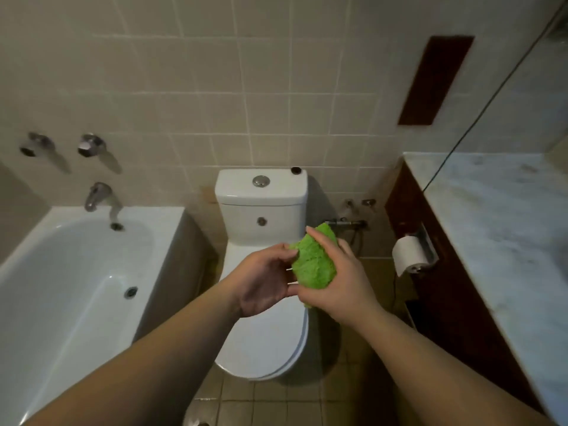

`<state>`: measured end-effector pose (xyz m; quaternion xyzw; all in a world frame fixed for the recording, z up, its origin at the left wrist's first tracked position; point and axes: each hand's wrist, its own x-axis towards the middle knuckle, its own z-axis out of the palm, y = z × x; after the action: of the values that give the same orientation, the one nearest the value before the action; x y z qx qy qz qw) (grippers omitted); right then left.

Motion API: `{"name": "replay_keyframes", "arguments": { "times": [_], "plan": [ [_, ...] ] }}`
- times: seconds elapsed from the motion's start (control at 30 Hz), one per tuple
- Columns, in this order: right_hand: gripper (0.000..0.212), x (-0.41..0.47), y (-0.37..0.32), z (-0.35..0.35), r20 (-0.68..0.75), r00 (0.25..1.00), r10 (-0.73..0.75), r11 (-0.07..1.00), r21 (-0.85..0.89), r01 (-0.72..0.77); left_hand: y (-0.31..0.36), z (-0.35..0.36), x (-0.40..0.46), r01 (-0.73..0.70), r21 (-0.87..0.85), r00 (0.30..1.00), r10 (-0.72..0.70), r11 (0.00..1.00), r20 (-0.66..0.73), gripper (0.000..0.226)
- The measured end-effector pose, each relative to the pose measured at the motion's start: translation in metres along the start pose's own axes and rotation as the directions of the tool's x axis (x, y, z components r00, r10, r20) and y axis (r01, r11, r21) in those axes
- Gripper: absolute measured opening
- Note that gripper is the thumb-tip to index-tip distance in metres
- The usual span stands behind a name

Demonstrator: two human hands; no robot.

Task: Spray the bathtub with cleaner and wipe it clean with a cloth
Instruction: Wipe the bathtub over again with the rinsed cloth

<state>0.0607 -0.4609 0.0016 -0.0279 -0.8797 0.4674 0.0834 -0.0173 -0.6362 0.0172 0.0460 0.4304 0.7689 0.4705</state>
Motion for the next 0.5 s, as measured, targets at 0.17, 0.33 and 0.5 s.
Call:
{"name": "replay_keyframes", "arguments": {
  "times": [0.17, 0.33, 0.5],
  "plan": [
    [0.092, 0.051, -0.04, 0.083, 0.04, 0.998, -0.042, 0.998, 0.039, 0.04, 0.045, -0.084, -0.051, -0.108, 0.247, 0.963, 0.163, 0.963, -0.214, 0.037],
    [0.089, 0.104, -0.08, 0.191, 0.119, 0.993, -0.026, 0.999, 0.034, 0.022, 0.078, -0.197, -0.113, -0.076, 0.361, 0.775, 0.283, 0.93, -0.565, 0.028],
    [0.09, 0.144, -0.097, 0.283, 0.203, 0.978, 0.049, 0.998, 0.034, -0.057, 0.093, -0.289, -0.15, -0.012, 0.377, 0.632, 0.299, 0.926, -0.715, 0.01]
  ]
}}
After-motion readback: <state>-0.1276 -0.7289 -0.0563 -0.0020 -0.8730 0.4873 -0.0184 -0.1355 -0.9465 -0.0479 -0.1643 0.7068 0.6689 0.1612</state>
